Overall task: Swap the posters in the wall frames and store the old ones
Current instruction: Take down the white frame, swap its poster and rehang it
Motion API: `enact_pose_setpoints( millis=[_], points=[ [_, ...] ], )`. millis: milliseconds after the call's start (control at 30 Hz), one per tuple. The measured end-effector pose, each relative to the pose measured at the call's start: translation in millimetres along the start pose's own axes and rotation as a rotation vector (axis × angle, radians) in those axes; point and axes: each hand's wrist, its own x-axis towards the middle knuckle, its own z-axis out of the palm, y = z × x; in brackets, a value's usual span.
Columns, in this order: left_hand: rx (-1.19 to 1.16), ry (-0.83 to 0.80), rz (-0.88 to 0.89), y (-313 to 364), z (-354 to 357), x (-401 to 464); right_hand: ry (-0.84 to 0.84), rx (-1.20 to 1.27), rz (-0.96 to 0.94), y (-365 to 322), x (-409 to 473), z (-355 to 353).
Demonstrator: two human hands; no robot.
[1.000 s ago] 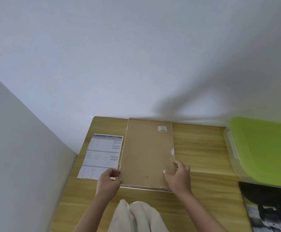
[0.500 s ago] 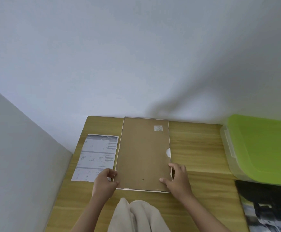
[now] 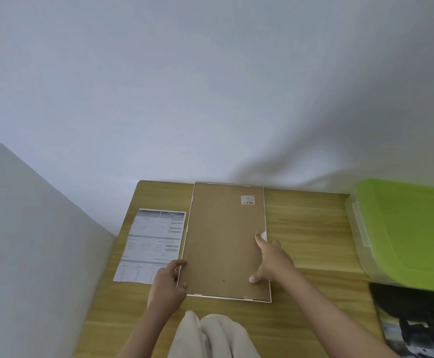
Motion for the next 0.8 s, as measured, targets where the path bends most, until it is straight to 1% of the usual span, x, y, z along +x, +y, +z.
enact_pose_setpoints(
  millis=[67,100,167,233,300,433,633,700,800],
  points=[
    [-0.022,-0.036,-0.034,2.6,-2.0,0.3,0.001,0.046,0.017,-2.3,-0.2,0.3],
    [-0.032,-0.051,-0.045,4.0,-4.1,0.5,-0.011,0.111,0.033,-1.0,-0.7,1.0],
    [-0.058,-0.074,-0.052,6.1,-10.2,2.4,-0.044,0.306,0.026,6.4,-3.3,4.3],
    [-0.083,-0.104,-0.031,8.3,-18.6,4.1,-0.045,0.533,-0.052,17.1,-5.7,9.5],
    [-0.095,-0.143,0.016,11.9,-27.4,3.9,-0.021,0.675,-0.104,25.2,-10.5,12.5],
    [-0.092,-0.215,0.116,22.0,-41.9,-0.5,0.010,0.750,-0.137,27.8,-19.9,11.2],
    [-0.143,-0.380,0.183,39.6,-65.2,-14.2,0.038,0.783,-0.213,31.7,-33.9,-0.6],
    [-0.171,-0.378,0.205,43.1,-68.8,-20.0,0.054,0.783,-0.241,32.8,-39.1,-3.4],
    [-0.233,-0.293,0.255,47.3,-69.9,-28.0,0.099,0.791,-0.261,32.1,-50.5,-5.5]
  ],
)
